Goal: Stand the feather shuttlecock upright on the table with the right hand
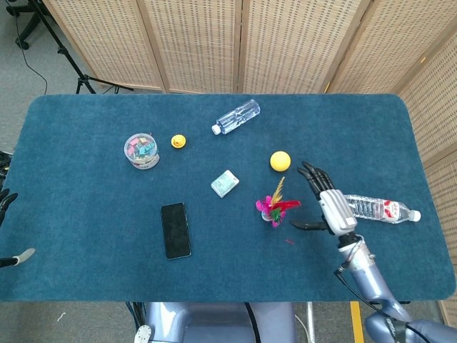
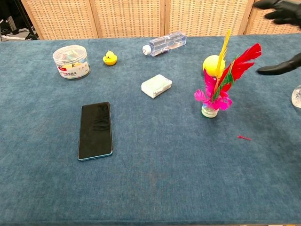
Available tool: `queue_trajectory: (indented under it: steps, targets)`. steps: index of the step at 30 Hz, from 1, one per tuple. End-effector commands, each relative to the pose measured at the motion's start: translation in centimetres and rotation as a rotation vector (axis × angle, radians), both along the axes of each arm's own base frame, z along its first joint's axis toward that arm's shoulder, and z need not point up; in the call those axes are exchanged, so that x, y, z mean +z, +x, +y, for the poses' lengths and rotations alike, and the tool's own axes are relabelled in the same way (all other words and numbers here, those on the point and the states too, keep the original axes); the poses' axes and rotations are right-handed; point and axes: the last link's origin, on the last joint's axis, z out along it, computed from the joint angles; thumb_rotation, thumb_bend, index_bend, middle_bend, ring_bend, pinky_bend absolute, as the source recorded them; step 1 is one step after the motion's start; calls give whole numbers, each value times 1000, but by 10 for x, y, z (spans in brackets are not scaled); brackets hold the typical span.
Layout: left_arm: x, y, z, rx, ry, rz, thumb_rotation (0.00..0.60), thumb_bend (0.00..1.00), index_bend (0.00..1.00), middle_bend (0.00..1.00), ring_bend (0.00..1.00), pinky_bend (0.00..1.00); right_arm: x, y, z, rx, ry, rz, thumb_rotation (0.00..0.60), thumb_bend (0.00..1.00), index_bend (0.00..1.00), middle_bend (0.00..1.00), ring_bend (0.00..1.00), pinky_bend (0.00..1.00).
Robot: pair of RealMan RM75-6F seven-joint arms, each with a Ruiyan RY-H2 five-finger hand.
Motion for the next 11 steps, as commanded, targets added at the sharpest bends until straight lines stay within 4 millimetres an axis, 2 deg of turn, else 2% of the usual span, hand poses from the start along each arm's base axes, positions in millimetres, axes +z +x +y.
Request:
queue_trajectory:
  steps: [1, 3, 6, 11]
  targets:
    - [0, -1, -1, 2, 9, 6, 600, 0, 0, 0, 0, 0, 34, -20, 32, -20, -61, 120, 600, 0, 0, 0, 0, 0]
    - [1, -1, -1, 7, 17, 7, 600, 0, 0, 0, 0, 0, 48, -45, 53, -56, -112, 214, 600, 0, 0, 0, 0, 0]
    - [1, -2, -2, 8, 19, 3, 600, 0, 0, 0, 0, 0, 57, -75, 75, -90, -171, 318, 600, 0, 0, 0, 0, 0]
    - [1, -1, -2, 8, 15, 2, 600, 0, 0, 0, 0, 0, 62, -102, 98, -143, -217, 376, 600, 0, 0, 0, 0, 0]
